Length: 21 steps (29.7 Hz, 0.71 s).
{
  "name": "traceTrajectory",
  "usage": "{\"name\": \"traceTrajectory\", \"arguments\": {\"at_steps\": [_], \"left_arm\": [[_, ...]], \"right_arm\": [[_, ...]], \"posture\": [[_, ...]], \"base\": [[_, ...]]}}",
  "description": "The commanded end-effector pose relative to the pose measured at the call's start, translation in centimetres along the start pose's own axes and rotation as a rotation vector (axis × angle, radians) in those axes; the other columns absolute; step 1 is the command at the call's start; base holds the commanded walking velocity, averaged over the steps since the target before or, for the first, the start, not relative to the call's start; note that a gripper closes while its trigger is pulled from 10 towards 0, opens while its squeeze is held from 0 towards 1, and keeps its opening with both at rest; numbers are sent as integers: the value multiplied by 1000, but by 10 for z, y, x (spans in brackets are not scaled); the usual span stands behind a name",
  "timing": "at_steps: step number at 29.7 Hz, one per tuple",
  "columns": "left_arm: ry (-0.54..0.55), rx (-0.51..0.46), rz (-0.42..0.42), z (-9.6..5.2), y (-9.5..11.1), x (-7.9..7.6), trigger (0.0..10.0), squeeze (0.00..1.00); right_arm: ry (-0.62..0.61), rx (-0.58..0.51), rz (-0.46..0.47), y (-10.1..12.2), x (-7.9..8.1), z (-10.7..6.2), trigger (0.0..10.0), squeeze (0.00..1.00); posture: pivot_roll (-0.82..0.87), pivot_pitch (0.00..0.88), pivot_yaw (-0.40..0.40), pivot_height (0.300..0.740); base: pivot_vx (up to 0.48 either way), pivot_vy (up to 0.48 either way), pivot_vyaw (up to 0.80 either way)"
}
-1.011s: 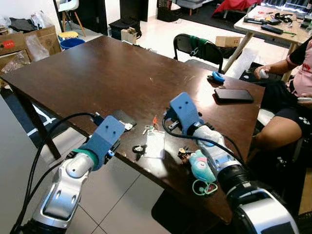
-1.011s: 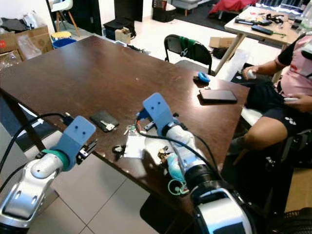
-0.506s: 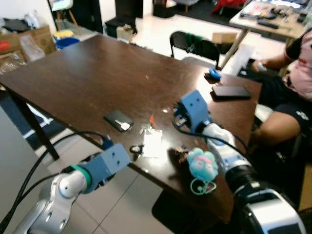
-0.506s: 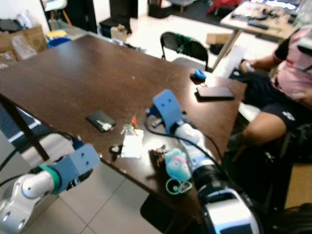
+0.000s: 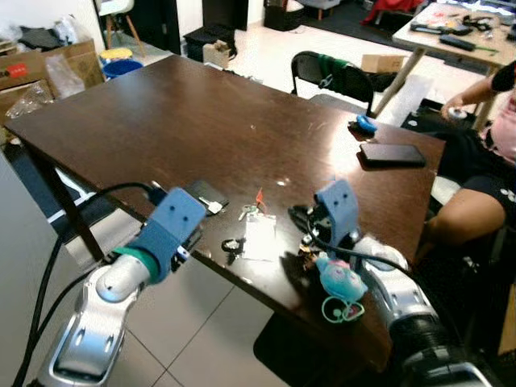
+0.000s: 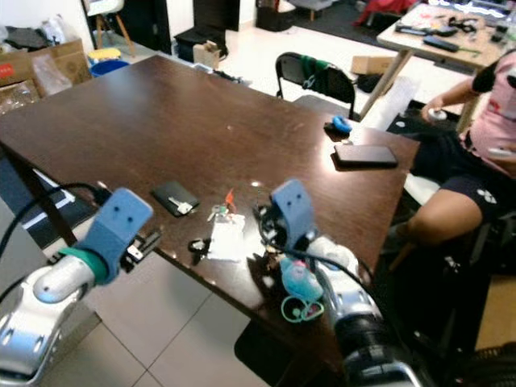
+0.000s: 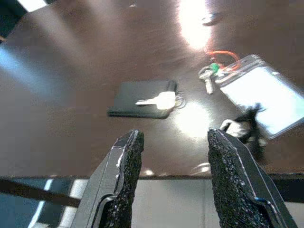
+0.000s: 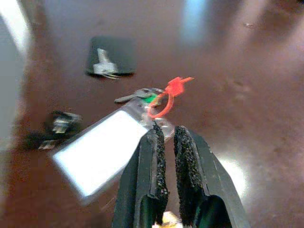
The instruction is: Hang keys on a hook
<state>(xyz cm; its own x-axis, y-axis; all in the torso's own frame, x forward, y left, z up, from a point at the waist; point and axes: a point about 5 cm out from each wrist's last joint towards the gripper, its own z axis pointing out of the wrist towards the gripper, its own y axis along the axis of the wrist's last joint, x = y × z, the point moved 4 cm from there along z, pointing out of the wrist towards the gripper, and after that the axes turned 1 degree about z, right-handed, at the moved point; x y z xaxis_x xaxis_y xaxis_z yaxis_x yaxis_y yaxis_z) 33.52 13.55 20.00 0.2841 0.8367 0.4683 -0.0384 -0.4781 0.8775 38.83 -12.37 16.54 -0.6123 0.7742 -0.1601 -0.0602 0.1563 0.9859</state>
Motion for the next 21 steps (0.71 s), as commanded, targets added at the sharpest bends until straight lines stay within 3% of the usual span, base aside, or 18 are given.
{"name": "traceTrajectory", "arguments": {"at_steps": [1, 4, 7, 15, 16, 18, 19, 21], "left_arm": [[-19, 31, -2, 2, -5, -4, 10000, 0], [-21, 36, 10, 4, -5, -6, 10000, 0], [-4, 69, -6, 16, -10, -14, 10000, 0], [7, 82, -16, 20, -11, -16, 10000, 0], [6, 81, -14, 21, -12, -16, 10000, 0], [6, 81, -14, 21, -12, -16, 10000, 0], [6, 86, -10, 21, -14, -17, 10000, 0], [6, 86, -10, 21, -14, -17, 10000, 0]], "right_arm": [[43, 10, 34, -2, 9, -1, 10000, 0], [50, 13, 34, -3, 11, -2, 10000, 0], [-21, 37, 125, -14, 5, -1, 10000, 0], [-54, 81, 146, -18, 3, -3, 10000, 0], [-89, 120, 56, -20, -5, -11, 10000, 0], [-89, 120, 56, -20, -5, -11, 10000, 0], [-165, 179, 11, -22, -25, -30, 10000, 0], [-165, 179, 11, -22, -25, -30, 10000, 0]], "posture": [[87, 79, 55, 740], [87, 79, 55, 740], [87, 72, 62, 740], [83, 70, 64, 740], [76, 74, 59, 740], [76, 74, 59, 740], [55, 91, 54, 740], [55, 91, 54, 740]], "base": [[0, 0, 0], [0, 0, 0], [0, 0, 0], [0, 0, 0], [0, 0, 0], [0, 0, 0], [0, 0, 0], [0, 0, 0]]}}
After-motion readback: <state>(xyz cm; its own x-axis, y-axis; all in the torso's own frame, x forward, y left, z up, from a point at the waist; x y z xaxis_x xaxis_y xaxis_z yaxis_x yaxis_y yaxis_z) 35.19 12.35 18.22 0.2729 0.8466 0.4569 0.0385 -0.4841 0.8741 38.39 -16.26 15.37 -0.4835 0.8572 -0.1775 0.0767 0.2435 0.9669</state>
